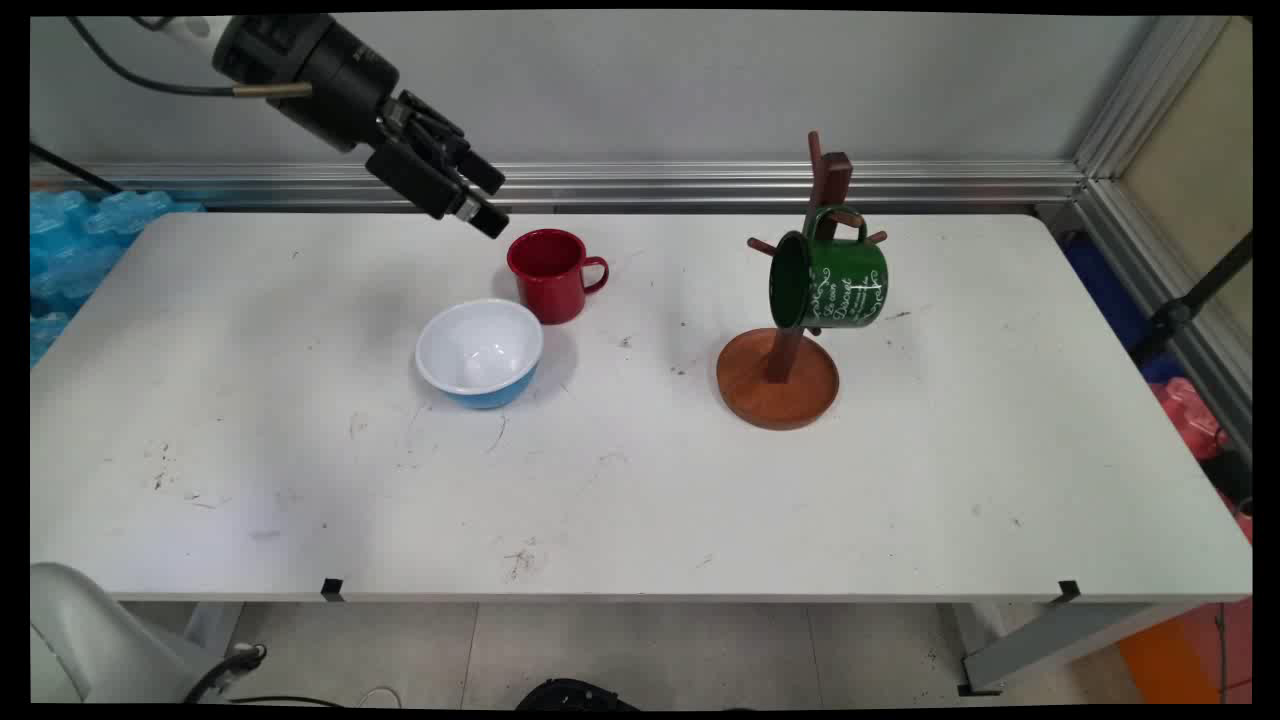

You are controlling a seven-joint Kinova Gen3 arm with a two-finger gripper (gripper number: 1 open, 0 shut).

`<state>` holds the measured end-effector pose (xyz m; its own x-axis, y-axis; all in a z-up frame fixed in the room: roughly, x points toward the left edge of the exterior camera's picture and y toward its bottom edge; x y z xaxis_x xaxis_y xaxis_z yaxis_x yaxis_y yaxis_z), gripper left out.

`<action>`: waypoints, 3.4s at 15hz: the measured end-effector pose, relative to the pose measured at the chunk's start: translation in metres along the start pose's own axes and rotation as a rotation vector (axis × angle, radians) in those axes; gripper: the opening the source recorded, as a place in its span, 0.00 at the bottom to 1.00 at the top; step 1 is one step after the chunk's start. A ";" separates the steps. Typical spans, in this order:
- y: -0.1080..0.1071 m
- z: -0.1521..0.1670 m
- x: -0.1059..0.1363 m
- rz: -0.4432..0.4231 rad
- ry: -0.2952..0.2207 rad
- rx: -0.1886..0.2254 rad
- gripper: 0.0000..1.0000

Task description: Pick up the green mug from the rack

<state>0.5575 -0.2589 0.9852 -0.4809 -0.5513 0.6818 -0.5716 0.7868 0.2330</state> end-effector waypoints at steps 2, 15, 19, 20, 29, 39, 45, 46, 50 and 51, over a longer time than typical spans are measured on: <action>0.006 0.002 0.008 -0.007 0.022 -0.018 1.00; 0.060 0.053 0.081 -0.116 0.108 -0.099 1.00; 0.075 0.070 0.095 -0.158 0.110 -0.107 1.00; 0.078 0.073 0.098 -0.167 0.109 -0.107 1.00; 0.109 0.118 0.118 -0.266 0.087 -0.119 1.00; 0.119 0.159 0.119 -0.351 0.058 -0.110 1.00; 0.114 0.183 0.113 -0.369 0.079 -0.099 1.00; 0.112 0.186 0.112 -0.367 0.083 -0.097 1.00; 0.109 0.197 0.110 -0.355 0.101 -0.090 1.00; 0.108 0.200 0.109 -0.353 0.105 -0.090 1.00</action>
<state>0.3100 -0.2896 0.9459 -0.1911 -0.7650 0.6150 -0.6268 0.5773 0.5233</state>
